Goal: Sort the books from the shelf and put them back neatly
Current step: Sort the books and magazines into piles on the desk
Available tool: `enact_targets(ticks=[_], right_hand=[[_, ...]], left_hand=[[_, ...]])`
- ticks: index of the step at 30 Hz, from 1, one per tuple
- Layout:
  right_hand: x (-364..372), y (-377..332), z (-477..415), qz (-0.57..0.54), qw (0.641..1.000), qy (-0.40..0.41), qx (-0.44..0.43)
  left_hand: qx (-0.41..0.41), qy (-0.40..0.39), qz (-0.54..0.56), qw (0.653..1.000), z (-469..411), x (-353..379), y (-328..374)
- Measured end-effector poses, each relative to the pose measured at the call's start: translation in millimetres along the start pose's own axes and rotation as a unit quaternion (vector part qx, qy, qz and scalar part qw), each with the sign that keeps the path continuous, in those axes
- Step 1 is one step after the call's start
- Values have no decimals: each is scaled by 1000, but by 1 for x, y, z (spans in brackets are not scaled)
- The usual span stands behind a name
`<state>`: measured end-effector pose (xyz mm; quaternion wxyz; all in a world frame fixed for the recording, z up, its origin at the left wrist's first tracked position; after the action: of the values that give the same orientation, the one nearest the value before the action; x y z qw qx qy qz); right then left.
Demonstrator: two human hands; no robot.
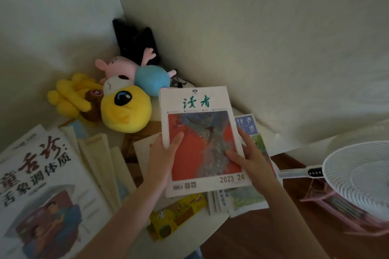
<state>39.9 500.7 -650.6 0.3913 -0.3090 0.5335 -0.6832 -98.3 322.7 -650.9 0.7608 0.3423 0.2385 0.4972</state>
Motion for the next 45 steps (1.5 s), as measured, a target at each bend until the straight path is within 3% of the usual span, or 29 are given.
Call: enact_targets(ticks=[5,11,16,21,24,26,28,30,32,34,36,39,42,45], right_hand=[[-24,8,5,152,988,8,-28],[-84,35,24,242,970,26,11],[-121,69,30,292,954,34,64],[-131,74,26,317,946,40,62],[-122,82,33,343,934,40,90],[-119,77,37,475,875,50,85],[-101,54,34,566,820,83,-15],[-60,43,27,533,840,77,-73],[-5,51,17,413,910,22,-43],[52,60,9,335,940,-58,-12],[93,69,1,356,926,-128,-3],[112,80,-12,378,915,-139,8],[112,83,-23,333,936,-115,26],[114,85,-32,292,946,-134,38]], left_hand=[[20,-34,-111,993,1,21,-18],[-29,-180,-246,952,15,91,-67],[-39,-182,-276,943,17,104,-93],[31,-78,-355,931,14,79,-81],[2,37,-420,907,7,36,-75],[-64,87,-438,892,-1,5,-84],[-156,94,-351,919,-6,-20,-102],[-212,88,-241,943,-6,-31,-116],[-216,96,-218,947,-5,-33,-120],[-200,124,-187,954,-8,-39,-117],[-179,157,-85,968,-10,-51,-111],[-167,137,9,976,-14,-54,-102],[-135,77,-15,988,-14,-34,-76],[-45,71,-109,991,-6,-18,-52]])
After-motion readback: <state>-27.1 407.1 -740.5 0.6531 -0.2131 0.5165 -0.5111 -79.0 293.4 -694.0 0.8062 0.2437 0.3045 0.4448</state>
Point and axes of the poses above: each hand's wrist, its own z-axis away from the middle knuckle, its own x-axis out of the palm, y = z × x, the point moved 10 cm from there along -z, towards the middle knuckle, and after that the axes turned 14 degrees about -x, right-handed, at the moved point
